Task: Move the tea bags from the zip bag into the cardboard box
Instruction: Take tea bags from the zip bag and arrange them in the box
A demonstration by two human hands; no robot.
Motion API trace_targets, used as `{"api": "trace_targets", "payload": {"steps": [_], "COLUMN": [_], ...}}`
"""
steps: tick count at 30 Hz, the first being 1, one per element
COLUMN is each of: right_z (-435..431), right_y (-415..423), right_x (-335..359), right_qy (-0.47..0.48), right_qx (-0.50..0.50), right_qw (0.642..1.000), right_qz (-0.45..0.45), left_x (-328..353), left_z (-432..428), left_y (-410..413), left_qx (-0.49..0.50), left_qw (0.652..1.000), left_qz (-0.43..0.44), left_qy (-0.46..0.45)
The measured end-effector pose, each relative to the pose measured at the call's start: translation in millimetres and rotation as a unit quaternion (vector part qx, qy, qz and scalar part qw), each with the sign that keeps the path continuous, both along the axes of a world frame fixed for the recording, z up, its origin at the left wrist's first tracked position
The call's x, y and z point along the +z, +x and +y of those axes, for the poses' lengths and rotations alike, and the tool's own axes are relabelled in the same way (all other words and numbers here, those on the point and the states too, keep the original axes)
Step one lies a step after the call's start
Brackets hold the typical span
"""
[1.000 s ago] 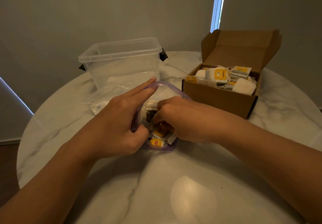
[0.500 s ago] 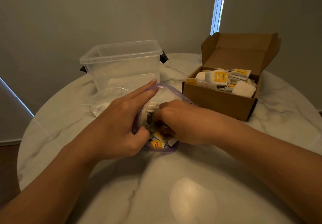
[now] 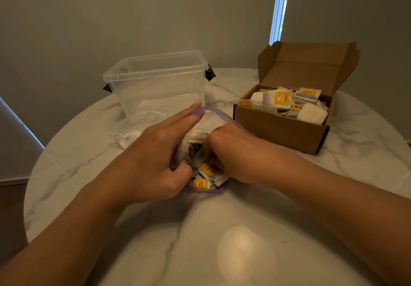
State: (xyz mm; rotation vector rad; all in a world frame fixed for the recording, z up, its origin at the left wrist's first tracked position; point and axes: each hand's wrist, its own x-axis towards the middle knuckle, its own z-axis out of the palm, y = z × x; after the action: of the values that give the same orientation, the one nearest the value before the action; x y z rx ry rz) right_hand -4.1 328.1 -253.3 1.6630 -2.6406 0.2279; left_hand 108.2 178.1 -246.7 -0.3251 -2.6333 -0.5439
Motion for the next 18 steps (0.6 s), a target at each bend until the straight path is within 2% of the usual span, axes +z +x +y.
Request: {"api": "trace_targets", "payload": {"steps": [8, 18], "right_z": [17, 20], "right_y": [4, -1], "right_x": [16, 13], "right_qy": [-0.110, -0.138], "right_qx": [0.018, 0.058], "right_qw": [0.990, 0.972], "right_qz": [-0.088, -0.178], "left_x": [0, -1], "left_z": [-1, 0], "left_y": [1, 1], "left_qx": [-0.004, 0.001], "left_qw": [1.000, 1.000], "left_qz": [-0.005, -0.004], "left_qy": [0.001, -0.001]}}
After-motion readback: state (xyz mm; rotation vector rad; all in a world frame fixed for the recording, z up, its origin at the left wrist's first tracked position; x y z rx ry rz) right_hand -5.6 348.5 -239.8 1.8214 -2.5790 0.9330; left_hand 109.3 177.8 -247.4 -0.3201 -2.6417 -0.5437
